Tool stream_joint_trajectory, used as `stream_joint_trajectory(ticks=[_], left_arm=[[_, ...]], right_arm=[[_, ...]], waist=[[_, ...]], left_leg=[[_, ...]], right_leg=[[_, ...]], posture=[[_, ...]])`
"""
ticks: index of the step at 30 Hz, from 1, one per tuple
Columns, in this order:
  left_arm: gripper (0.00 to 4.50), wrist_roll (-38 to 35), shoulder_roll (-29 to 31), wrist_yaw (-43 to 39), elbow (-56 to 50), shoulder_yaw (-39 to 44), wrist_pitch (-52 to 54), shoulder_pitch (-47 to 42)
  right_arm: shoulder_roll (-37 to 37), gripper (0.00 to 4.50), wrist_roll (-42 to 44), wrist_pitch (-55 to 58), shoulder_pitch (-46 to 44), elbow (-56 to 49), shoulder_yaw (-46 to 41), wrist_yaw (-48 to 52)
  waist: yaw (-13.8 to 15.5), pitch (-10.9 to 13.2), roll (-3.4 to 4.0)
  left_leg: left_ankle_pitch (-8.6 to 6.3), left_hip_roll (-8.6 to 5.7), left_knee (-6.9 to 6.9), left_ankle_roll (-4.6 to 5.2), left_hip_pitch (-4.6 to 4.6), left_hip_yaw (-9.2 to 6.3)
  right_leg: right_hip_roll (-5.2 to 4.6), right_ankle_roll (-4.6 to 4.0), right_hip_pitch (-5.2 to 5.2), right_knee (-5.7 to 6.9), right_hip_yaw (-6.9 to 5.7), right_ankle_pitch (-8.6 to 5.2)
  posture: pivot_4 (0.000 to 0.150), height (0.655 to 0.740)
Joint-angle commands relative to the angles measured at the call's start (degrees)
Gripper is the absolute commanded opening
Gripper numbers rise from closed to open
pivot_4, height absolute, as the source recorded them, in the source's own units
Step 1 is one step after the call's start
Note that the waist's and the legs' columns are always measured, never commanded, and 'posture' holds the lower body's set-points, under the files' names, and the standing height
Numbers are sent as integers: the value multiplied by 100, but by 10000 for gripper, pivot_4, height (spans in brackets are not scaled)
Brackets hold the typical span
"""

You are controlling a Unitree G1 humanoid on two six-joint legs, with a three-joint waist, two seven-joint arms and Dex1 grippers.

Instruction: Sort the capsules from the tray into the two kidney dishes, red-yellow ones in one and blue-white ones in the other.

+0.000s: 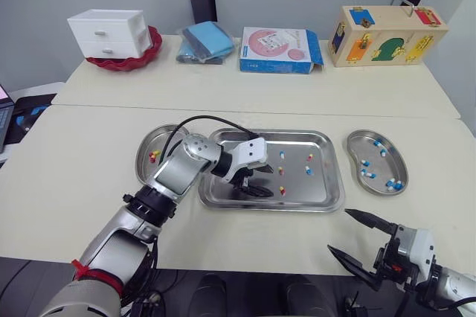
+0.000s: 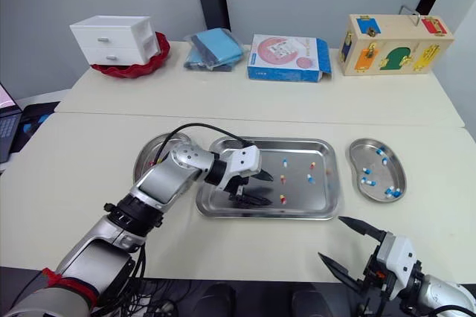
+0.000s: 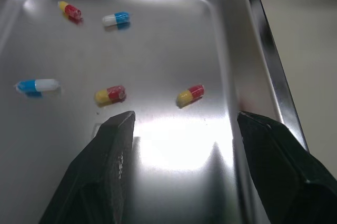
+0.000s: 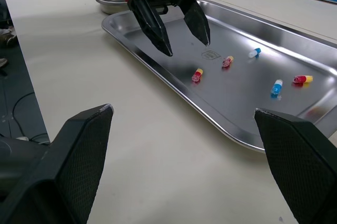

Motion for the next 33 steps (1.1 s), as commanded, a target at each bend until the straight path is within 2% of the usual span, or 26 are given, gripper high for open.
stream_joint_trajectory(ticks=[1,13,27,31,33], left_arm=[[33333,115,-126,-141,148,-68,-265,-152],[33333,433,-422,-587,697,-289,-866,-258],[33333,742,-783,-751,1454,-297,-1153,-605],[24778,796,-859,-813,1563,-271,-1174,-646],[17444,816,-871,-834,1586,-262,-1177,-651]], right_arm=[[23,45000,33,-143,65,-206,-21,-88],[11,45000,-28,-219,193,-251,68,-294],[17,45000,-59,-256,249,-303,115,-450],[5,45000,-58,-237,266,-336,111,-488],[-1,45000,-60,-231,274,-347,110,-503]], waist=[[0,0,0],[-1,-1,0],[-3,-1,1],[-4,-1,1],[-4,-1,1]], left_leg=[[0,0,0,0,0,0],[0,-1,0,0,1,-1],[0,-2,0,0,1,-2],[0,-2,0,0,1,-2],[0,-2,0,0,1,-3]], right_leg=[[0,0,0,0,0,0],[0,0,1,0,0,0],[0,0,3,0,-1,0],[0,0,3,0,-1,0],[0,0,3,0,-1,0]], posture=[[1500,7400],[1500,7400],[1500,7400],[1500,7400],[1500,7400]])
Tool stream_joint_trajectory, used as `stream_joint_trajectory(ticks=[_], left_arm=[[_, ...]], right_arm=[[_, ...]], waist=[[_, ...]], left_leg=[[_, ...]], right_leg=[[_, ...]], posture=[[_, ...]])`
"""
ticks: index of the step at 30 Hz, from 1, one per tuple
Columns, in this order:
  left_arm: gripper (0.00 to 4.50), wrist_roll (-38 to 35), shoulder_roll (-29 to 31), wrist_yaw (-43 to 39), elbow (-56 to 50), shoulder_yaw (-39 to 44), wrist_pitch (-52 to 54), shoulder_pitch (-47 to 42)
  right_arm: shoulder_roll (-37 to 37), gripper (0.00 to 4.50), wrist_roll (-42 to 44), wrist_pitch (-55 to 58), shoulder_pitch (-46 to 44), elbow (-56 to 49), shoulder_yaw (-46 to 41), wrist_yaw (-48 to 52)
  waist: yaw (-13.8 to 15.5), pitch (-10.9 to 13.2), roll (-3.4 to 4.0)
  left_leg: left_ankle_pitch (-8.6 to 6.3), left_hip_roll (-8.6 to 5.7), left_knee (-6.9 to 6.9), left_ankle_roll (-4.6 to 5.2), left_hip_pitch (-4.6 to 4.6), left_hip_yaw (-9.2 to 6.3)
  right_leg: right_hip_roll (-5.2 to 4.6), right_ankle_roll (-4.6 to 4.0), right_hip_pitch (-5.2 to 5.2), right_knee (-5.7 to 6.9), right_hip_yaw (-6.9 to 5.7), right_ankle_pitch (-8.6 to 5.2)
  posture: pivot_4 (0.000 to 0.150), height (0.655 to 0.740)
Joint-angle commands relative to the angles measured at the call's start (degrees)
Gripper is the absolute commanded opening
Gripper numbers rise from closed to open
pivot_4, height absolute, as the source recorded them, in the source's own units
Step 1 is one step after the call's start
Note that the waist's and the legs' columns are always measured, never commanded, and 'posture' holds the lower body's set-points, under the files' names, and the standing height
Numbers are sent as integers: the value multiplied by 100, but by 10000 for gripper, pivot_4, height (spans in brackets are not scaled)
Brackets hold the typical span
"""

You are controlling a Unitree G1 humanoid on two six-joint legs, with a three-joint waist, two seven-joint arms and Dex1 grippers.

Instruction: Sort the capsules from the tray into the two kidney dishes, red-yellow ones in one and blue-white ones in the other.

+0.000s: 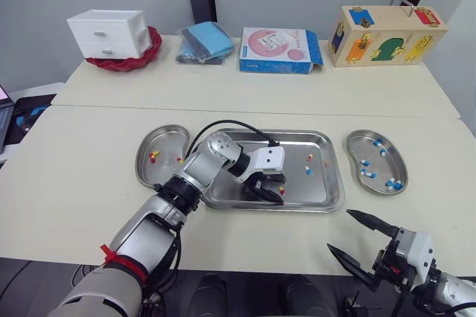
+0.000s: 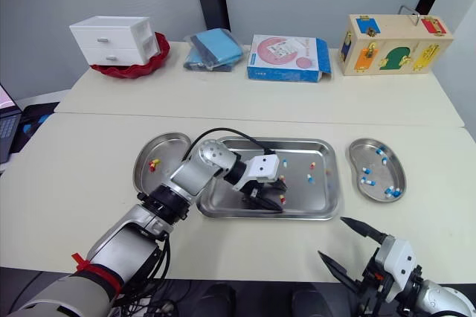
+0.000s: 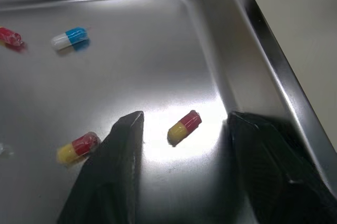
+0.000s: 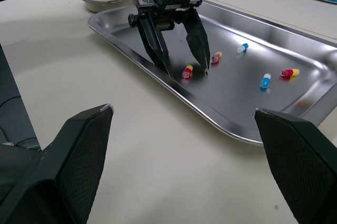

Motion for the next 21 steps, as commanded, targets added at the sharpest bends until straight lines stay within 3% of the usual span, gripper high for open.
stream_joint_trajectory(ticks=[1,4,15,18,21], left_arm=[[14411,72,-23,-87,0,-28,-69,-95],[5240,145,9,-81,17,-54,-108,-70],[5240,271,21,-63,97,-28,-180,-56],[133,260,18,-39,94,1,-157,-54],[133,275,31,-34,80,4,-162,-57]], right_arm=[[-3,45000,13,-73,61,-236,-6,-47],[-3,45000,4,-59,73,-260,3,-79],[-52,45000,2,-1,86,-346,4,-142],[-77,45000,17,6,75,-341,-6,-131],[-99,45000,31,15,44,-323,-15,-121]], waist=[[-1,0,0],[0,0,0],[0,-2,1],[-1,-3,1],[0,-3,2]], left_leg=[[0,0,0,0,0,0],[0,0,0,0,0,0],[0,0,0,0,8,0],[0,0,0,0,10,0],[0,0,0,0,10,0]], right_leg=[[0,0,0,0,0,0],[0,0,0,0,-1,0],[0,0,7,0,0,0],[0,0,8,0,0,0],[0,0,9,0,0,0]], posture=[[1500,7400],[1500,7400],[1500,7400],[1500,7400],[1500,7400]])
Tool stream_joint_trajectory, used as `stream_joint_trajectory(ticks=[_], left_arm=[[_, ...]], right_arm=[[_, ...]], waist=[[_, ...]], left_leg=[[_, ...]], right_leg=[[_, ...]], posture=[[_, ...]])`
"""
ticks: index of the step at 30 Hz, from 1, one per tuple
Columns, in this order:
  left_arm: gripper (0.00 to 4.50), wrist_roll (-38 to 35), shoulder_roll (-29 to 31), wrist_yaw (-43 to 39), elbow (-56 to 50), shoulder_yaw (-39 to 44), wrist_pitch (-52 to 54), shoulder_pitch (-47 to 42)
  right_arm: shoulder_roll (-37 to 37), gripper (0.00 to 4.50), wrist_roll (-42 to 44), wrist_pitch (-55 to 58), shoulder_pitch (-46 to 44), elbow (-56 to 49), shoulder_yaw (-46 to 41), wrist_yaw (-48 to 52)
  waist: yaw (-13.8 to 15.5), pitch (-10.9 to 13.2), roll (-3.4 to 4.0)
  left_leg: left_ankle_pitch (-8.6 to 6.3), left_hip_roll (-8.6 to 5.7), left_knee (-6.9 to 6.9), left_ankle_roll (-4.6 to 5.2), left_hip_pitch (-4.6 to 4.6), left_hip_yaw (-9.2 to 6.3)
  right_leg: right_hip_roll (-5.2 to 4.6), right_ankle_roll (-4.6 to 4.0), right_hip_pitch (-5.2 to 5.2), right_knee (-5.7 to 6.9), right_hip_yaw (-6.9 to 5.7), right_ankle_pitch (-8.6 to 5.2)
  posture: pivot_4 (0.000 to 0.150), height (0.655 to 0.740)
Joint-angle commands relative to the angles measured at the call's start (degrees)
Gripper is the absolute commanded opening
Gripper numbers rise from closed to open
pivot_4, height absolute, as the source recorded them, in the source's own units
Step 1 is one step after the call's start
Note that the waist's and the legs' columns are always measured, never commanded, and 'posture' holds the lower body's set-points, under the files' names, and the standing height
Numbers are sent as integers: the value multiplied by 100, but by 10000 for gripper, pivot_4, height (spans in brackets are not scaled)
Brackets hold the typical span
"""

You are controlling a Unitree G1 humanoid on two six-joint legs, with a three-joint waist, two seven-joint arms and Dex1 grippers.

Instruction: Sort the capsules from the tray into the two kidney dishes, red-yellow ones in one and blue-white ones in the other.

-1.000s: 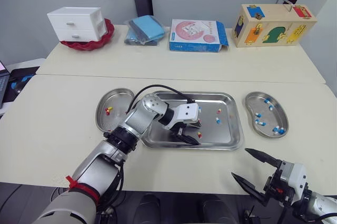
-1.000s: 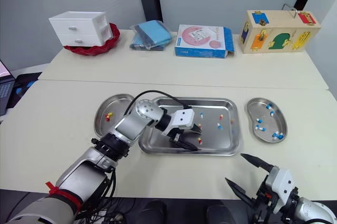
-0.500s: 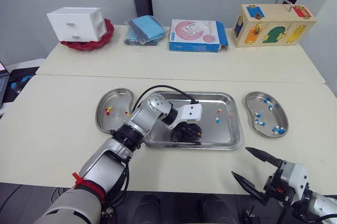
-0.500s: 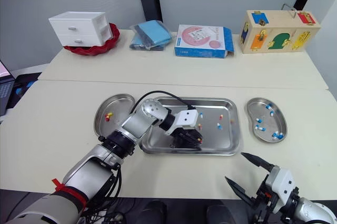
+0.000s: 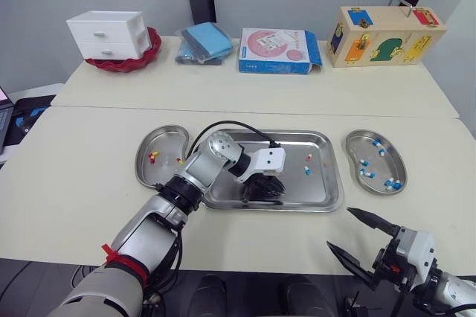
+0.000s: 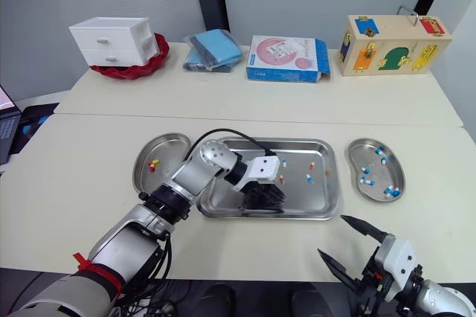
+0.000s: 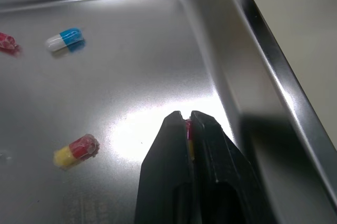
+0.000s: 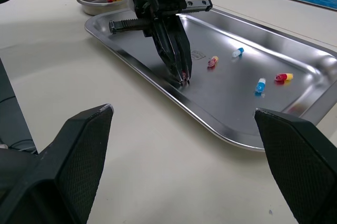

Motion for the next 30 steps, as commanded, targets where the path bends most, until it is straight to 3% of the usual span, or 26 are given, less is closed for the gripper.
stream_joint_trajectory(ticks=[1,7,12,21,24,30], left_arm=[[133,124,34,38,9,-18,-16,-47],[133,57,92,-17,-145,35,105,-27],[133,-248,404,-67,-953,313,754,137],[133,-1018,1688,453,-3395,1467,2992,1063],[133,-1238,2230,897,-4166,2225,3773,1537],[133,-1152,2987,2042,-4499,3502,4447,2351]], right_arm=[[-48,45000,45,-42,-8,-189,-19,21],[-69,45000,62,-35,-52,-171,-10,44],[-190,45000,168,-40,11,-254,-14,246],[-625,45000,322,-52,-187,-229,274,944],[-748,45000,445,-7,-349,-148,339,1190],[-743,45000,726,73,-829,186,320,1393]], waist=[[0,0,0],[-1,0,0],[-12,0,1],[-6,0,3],[-8,0,2],[-3,0,2]], left_leg=[[0,0,0,0,0,0],[0,0,0,0,1,0],[0,0,-1,0,0,0],[0,5,0,0,1,-3],[0,5,1,0,1,-3],[0,7,1,0,3,-6]], right_leg=[[0,0,0,0,0,0],[0,0,1,0,0,0],[0,0,0,0,0,0],[0,0,2,0,-2,0],[-1,0,2,0,-2,0],[-2,0,2,0,-5,0]], posture=[[1500,7400],[1500,7400],[1500,7400],[1500,7400],[1500,7400],[1500,7400]])
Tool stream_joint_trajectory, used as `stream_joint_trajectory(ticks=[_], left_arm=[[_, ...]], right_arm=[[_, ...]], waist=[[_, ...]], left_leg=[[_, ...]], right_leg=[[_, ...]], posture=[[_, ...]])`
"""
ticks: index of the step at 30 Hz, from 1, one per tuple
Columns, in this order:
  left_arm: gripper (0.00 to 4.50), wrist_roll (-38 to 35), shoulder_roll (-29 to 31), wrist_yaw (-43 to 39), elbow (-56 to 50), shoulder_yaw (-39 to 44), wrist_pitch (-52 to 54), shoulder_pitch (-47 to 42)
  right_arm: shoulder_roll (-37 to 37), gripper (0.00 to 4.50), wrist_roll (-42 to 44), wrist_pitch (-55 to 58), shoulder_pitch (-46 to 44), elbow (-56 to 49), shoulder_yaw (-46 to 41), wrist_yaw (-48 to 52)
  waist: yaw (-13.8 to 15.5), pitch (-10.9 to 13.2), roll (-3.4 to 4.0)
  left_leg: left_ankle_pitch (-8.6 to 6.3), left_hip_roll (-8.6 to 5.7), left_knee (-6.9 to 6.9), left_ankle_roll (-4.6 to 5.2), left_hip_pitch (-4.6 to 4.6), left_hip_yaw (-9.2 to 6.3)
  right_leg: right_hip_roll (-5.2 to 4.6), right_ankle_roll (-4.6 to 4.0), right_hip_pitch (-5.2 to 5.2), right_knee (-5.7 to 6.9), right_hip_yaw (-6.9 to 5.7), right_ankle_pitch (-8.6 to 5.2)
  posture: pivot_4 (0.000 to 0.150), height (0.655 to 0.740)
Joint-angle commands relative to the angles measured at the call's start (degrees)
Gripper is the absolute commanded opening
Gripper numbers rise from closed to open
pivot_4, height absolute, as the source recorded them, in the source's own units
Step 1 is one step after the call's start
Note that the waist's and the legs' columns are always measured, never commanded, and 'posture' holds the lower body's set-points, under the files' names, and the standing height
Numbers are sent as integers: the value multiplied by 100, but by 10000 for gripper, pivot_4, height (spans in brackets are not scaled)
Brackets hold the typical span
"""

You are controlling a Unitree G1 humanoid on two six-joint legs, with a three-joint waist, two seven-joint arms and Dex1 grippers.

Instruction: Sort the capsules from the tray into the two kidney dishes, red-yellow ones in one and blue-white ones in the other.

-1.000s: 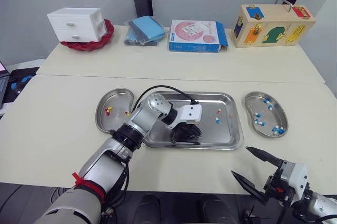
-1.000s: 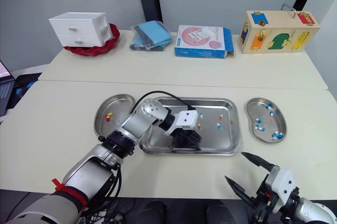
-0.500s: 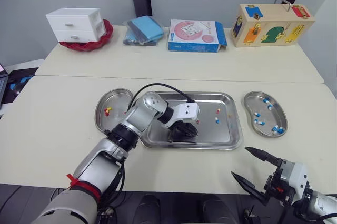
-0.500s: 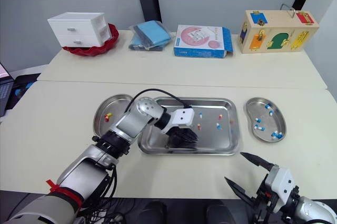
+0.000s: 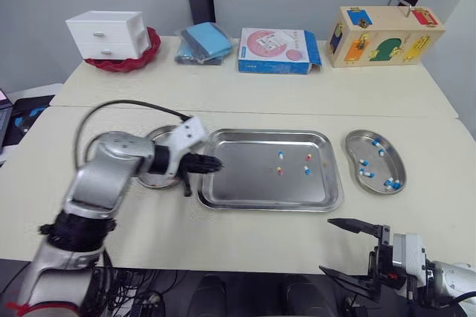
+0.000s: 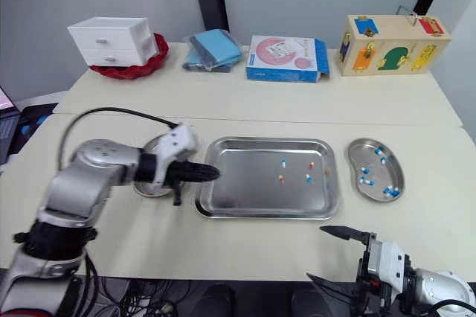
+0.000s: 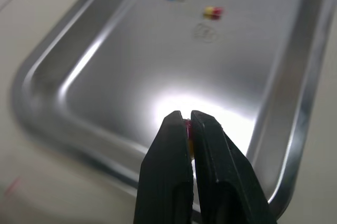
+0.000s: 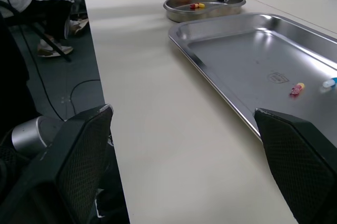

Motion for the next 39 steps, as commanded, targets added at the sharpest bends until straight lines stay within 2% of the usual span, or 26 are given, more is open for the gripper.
stream_joint_trajectory(ticks=[1,4,11,31,32,39], left_arm=[[133,170,266,727,-89,583,174,269],[133,277,359,1316,-42,932,343,493],[133,101,348,1807,-127,1087,447,808],[133,-218,453,2069,152,941,328,870],[5532,-228,458,2070,169,938,315,871],[26424,-276,487,2083,243,906,240,856]], right_arm=[[55,45000,292,40,-207,47,-93,32],[85,45000,413,78,-321,106,-123,75],[85,45000,492,90,-516,248,-106,210],[180,45000,459,58,-643,307,-138,181],[181,45000,455,58,-640,304,-139,177],[184,45000,428,68,-623,303,-141,136]], waist=[[0,0,0],[28,1,-3],[20,1,-5],[12,1,-5],[12,1,-5],[12,1,-5]], left_leg=[[0,0,1,0,0,0],[0,-1,1,0,-1,-2],[0,0,-1,0,-1,-2],[0,0,-2,-1,-1,-1],[0,0,-2,-1,-1,-1],[0,0,-2,-1,-1,-1]], right_leg=[[0,0,0,0,0,0],[-1,0,0,0,-2,0],[-1,0,-1,1,-4,0],[-1,0,-2,1,-4,0],[-1,0,-2,1,-4,0],[-1,0,-3,1,-4,0]], posture=[[1500,7400],[1500,7400],[1500,7400],[1500,7400],[1500,7400],[1500,7400]])
